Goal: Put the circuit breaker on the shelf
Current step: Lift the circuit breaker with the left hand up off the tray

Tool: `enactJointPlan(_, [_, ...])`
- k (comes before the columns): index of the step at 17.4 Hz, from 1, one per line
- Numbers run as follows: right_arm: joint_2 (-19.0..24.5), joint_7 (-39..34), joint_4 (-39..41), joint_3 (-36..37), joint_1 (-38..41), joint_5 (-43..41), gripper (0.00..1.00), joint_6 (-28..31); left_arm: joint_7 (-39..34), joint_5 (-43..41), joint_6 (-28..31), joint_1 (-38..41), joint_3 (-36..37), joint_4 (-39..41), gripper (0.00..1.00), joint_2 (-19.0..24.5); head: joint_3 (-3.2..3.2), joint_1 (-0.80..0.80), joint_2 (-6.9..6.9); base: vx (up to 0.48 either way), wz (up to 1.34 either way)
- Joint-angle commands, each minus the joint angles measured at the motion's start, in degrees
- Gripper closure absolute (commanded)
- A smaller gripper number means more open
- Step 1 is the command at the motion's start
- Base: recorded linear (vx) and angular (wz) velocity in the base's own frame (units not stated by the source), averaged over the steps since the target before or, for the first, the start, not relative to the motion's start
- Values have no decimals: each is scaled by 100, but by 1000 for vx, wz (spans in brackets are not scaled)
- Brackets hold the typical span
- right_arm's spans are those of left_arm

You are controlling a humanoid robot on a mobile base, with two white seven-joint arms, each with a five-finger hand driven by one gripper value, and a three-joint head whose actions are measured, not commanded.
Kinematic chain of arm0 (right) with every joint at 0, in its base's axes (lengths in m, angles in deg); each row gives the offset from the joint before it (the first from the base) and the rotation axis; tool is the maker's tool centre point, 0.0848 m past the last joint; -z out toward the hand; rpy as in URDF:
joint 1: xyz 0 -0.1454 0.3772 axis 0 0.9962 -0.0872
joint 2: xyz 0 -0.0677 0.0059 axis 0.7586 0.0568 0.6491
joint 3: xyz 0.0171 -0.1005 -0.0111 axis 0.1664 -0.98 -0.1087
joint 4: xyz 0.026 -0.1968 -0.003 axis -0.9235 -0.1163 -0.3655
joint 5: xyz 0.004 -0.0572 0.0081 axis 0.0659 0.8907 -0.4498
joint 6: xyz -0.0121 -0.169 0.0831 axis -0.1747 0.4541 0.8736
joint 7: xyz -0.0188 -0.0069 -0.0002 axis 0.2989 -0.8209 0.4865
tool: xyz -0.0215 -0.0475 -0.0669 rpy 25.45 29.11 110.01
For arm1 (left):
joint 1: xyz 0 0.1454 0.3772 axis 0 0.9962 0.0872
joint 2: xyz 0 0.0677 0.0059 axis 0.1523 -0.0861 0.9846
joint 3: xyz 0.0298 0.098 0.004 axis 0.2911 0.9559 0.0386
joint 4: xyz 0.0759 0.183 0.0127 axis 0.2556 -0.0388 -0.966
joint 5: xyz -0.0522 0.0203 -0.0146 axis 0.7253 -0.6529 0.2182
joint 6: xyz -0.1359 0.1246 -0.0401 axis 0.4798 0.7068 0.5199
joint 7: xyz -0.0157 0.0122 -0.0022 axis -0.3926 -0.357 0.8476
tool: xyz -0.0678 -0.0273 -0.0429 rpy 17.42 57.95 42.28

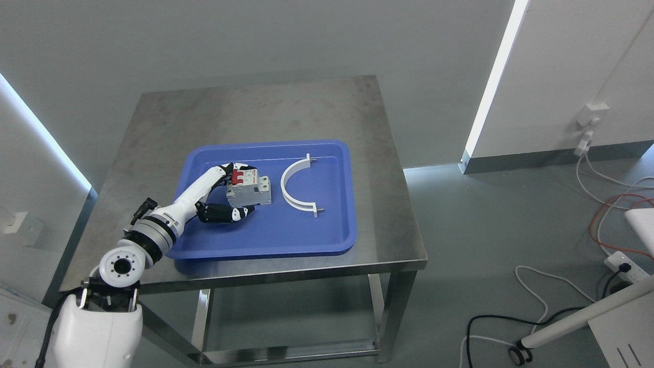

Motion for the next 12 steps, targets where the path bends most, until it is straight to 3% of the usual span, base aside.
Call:
enactJointPlan(1, [-100,8,0,-114,0,1,0,203,-25,-116,-900,-18,-210,-302,85,129,0,0,0,0,0])
enactJointPlan(3, [-100,-1,0,-114,0,1,0,195,-34,-107,-1368,-18,-605,-373,98,-20,0,0,0,0,0])
enactJointPlan(4, [-100,-1,0,-114,0,1,0,203,-52,-81,-1431,-79,-851,-382,99,-238,0,0,0,0,0])
enactJointPlan(6, [-100,8,0,-114,0,1,0,203,-69,129,-1458,-578,-1754,-330,99,-1125,0,0,0,0,0])
enactJointPlan(7, [-100,8,0,-114,0,1,0,203,-95,470,-1536,-781,-2290,-312,99,-1125,0,0,0,0,0])
enactJointPlan(8, [-100,-1,0,-114,0,1,0,195,-313,1012,-1833,-809,-2391,-312,99,-1125,0,0,0,0,0])
enactJointPlan(9, [-100,-1,0,-114,0,1,0,203,-890,1435,-1993,-801,-2401,-312,98,-1125,0,0,0,-1,-14])
enactJointPlan(12, [-100,8,0,-114,0,1,0,203,-3577,1589,-2047,-661,-2331,-294,96,-1125,0,0,0,-14,-35])
